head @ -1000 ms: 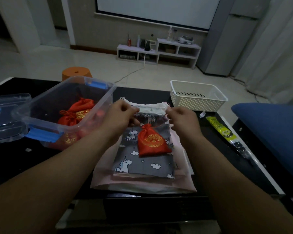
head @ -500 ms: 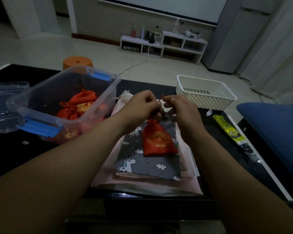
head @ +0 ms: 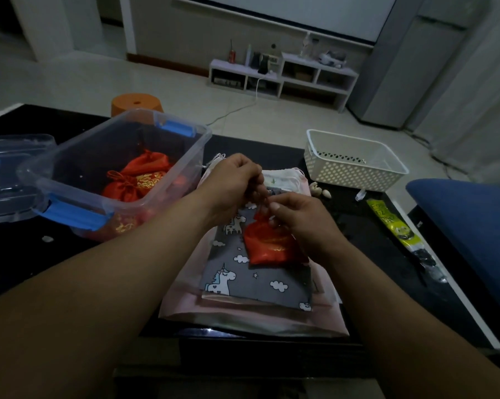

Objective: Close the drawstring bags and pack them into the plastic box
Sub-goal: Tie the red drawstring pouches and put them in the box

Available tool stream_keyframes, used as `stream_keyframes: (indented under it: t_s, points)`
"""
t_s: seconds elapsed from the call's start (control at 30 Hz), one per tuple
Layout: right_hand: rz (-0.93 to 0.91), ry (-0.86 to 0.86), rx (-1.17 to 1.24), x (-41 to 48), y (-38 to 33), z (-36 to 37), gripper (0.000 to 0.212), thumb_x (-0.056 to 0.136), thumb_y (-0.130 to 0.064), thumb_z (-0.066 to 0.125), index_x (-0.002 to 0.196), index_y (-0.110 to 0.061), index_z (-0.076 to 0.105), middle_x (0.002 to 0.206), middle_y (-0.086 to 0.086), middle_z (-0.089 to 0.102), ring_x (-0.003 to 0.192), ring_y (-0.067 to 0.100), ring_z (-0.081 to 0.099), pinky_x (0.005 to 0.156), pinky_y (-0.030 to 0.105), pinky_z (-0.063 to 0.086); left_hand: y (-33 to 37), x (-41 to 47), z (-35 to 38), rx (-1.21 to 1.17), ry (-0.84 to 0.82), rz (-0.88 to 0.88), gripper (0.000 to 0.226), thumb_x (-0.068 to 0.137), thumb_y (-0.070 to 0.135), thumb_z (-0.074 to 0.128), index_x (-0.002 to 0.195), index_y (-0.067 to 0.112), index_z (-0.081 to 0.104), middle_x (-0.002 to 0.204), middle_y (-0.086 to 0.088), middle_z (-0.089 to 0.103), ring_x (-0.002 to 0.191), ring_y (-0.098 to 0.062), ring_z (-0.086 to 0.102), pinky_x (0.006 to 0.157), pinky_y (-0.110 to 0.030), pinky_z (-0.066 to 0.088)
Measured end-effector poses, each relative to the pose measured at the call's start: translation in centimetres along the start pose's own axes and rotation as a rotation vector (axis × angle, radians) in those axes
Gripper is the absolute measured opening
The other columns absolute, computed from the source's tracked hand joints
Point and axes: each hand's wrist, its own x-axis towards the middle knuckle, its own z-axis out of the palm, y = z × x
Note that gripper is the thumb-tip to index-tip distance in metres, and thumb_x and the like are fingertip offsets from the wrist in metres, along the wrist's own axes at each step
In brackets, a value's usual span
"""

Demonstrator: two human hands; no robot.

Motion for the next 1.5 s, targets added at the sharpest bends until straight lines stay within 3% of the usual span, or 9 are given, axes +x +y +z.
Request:
stream_keyframes:
  t_s: [0.17,0.33,0.53,0.63,0.8,0.9,1.07,1.33,1.5]
  points:
    - [-0.009,0.034,-0.020,0.0,0.0,0.1,0.011,0.101,-0.012,0.065,0.101,-0.015,0.076,0.083,0.001,0.077,0.073,0.011,0.069,0.069,0.024,0.056,-0.3,0.2,0.2,-0.045,0.063,-0.021,0.012,0.105,0.006,0.050,0.094,0.010,0.051,0.080,-0.010,0.060,0.060,-0.015,0.060,0.054,-0.028,0.051]
    - [0.131,0.082,-0.022,0.5,0.2,0.5,0.010,0.099,-0.006,0.066,0.094,-0.011,0.072,0.083,0.009,0.075,0.075,0.019,0.071,0.074,0.036,0.062,-0.4,0.8,-0.6,0.420,0.255,0.157,0.017,0.101,0.023,0.064,0.086,0.015,0.057,0.081,-0.009,0.062,0.073,-0.024,0.063,0.069,-0.042,0.055]
    - [0.135,-0.022,-0.032,-0.1,-0.8,0.1,0.012,0.100,-0.008,0.066,0.096,-0.017,0.074,0.092,0.008,0.076,0.082,0.018,0.072,0.071,0.027,0.061,1.3,-0.5,0.1,0.540,0.070,0.227,0.021,0.099,0.028,0.068,0.097,0.007,0.064,0.092,-0.016,0.064,0.075,-0.016,0.060,0.070,-0.035,0.054]
    - [0.096,-0.070,-0.072,-0.3,-0.9,0.2,0.013,0.100,-0.011,0.067,0.109,-0.013,0.077,0.093,0.009,0.078,0.082,0.015,0.073,0.069,0.023,0.059,1.2,-0.8,1.0,0.493,-0.048,0.221,0.021,0.101,0.022,0.067,0.101,0.001,0.065,0.083,-0.012,0.063,0.062,-0.006,0.060,0.056,-0.022,0.053]
    - [0.011,-0.070,-0.077,-0.3,-0.8,0.8,0.017,0.098,-0.010,0.069,0.089,-0.022,0.077,0.075,0.001,0.078,0.069,0.011,0.073,0.067,0.019,0.057,0.1,-0.3,1.7,0.431,-0.138,0.229,0.012,0.099,0.021,0.070,0.088,0.016,0.067,0.072,-0.005,0.063,0.059,-0.011,0.056,0.053,-0.028,0.047]
    - [0.067,-0.040,-0.027,0.1,-0.4,0.7,0.019,0.097,-0.007,0.067,0.084,-0.015,0.078,0.081,0.011,0.077,0.076,0.022,0.072,0.072,0.031,0.059,0.2,-0.2,1.1,0.432,-0.164,0.215,0.011,0.102,0.025,0.065,0.110,0.016,0.067,0.089,-0.015,0.071,0.073,-0.021,0.066,0.066,-0.037,0.055]
    - [0.167,0.041,0.116,0.6,-0.2,-0.1,0.016,0.097,-0.014,0.071,0.084,-0.010,0.078,0.082,0.011,0.075,0.078,0.023,0.069,0.071,0.035,0.055,-1.0,-0.4,-0.6,1.001,-0.260,0.201,0.043,0.102,0.028,0.055,0.144,0.026,0.047,0.117,-0.001,0.072,0.101,-0.020,0.067,0.089,-0.038,0.054]
    - [0.178,0.010,0.118,0.1,-0.4,0.2,0.017,0.099,-0.008,0.068,0.084,-0.006,0.075,0.076,0.011,0.071,0.069,0.017,0.065,0.062,0.025,0.055,-2.1,-0.8,-1.6,1.263,-0.330,0.418,0.015,0.102,0.021,0.059,0.116,0.023,0.067,0.107,0.007,0.067,0.097,-0.010,0.057,0.084,-0.031,0.044]
    - [0.187,0.019,0.072,0.2,-0.5,-0.3,0.013,0.099,-0.014,0.070,0.089,-0.007,0.075,0.078,0.009,0.072,0.072,0.017,0.067,0.065,0.026,0.056,-2.4,-0.8,-1.9,1.276,-0.272,0.450,0.016,0.104,0.023,0.057,0.088,0.028,0.055,0.084,0.013,0.056,0.083,-0.014,0.057,0.069,-0.030,0.037]
